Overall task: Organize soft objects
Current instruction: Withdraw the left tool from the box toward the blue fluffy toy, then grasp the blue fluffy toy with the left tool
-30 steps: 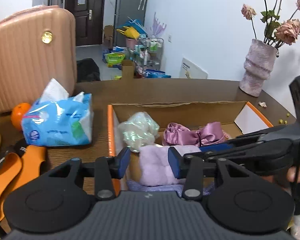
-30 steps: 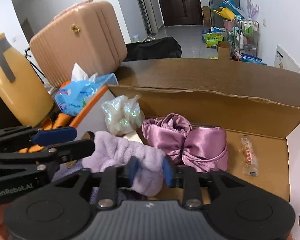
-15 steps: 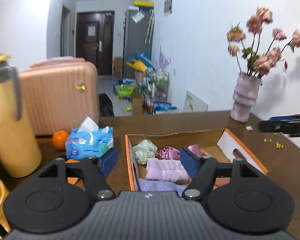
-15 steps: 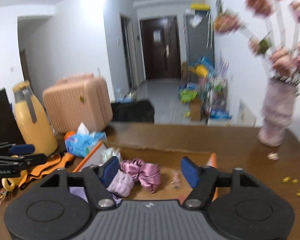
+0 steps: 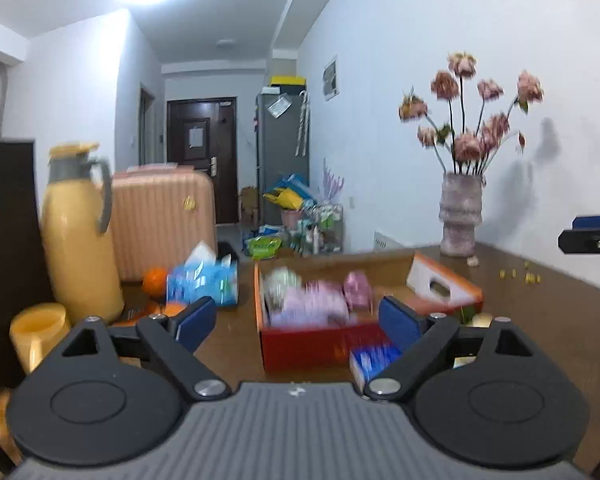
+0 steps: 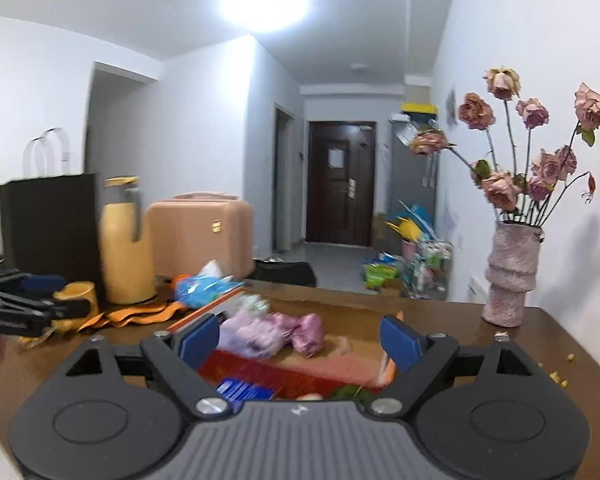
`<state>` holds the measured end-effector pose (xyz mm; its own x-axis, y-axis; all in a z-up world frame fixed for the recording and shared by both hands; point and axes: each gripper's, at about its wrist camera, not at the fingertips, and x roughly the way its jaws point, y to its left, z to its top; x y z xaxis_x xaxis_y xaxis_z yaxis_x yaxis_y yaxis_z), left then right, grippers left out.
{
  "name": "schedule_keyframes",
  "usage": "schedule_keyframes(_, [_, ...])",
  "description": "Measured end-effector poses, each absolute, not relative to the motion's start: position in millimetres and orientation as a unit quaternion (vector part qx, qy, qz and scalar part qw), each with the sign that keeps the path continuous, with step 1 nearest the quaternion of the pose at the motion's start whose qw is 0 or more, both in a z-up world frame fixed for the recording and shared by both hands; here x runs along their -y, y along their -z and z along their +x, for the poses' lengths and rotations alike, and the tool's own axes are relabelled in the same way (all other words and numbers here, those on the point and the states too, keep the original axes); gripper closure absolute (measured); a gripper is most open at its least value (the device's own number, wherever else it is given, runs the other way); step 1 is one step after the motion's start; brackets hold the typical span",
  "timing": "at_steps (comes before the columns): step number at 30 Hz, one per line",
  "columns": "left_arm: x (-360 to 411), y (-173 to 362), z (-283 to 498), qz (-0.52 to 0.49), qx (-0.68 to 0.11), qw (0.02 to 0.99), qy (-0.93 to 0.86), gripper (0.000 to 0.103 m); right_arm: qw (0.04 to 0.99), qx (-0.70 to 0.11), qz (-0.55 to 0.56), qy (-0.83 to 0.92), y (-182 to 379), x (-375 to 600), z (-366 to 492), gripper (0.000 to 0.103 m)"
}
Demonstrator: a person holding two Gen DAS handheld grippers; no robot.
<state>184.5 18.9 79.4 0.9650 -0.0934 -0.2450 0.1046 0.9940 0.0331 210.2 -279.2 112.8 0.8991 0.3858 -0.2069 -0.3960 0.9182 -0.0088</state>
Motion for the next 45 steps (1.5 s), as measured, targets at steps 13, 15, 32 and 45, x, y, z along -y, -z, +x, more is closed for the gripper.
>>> schedule_keyframes(13, [1,-3,118,0.012,-0.189,0.975,0.113,0.01,0.958,-0.189,0.027,-0.214,5,272,128,0.016])
schedule_keyframes(15, [2,-5,120,0.002,-0.189,0.974,0.122,0.01,0.961,-0.188,0.041,-0.2,8,278,127,0.016])
schedule_keyframes(32, [19,3,256,-0.059,-0.299,0.932,0.195,0.054,0.945,-0.235,0.115,-0.199,14,265,222,0.046])
schedule_keyframes(45, [19,27,334,-0.137,-0.357,0.888,0.257,0.071,0.916,-0.29,0.172,-0.219,30,240,298,0.066])
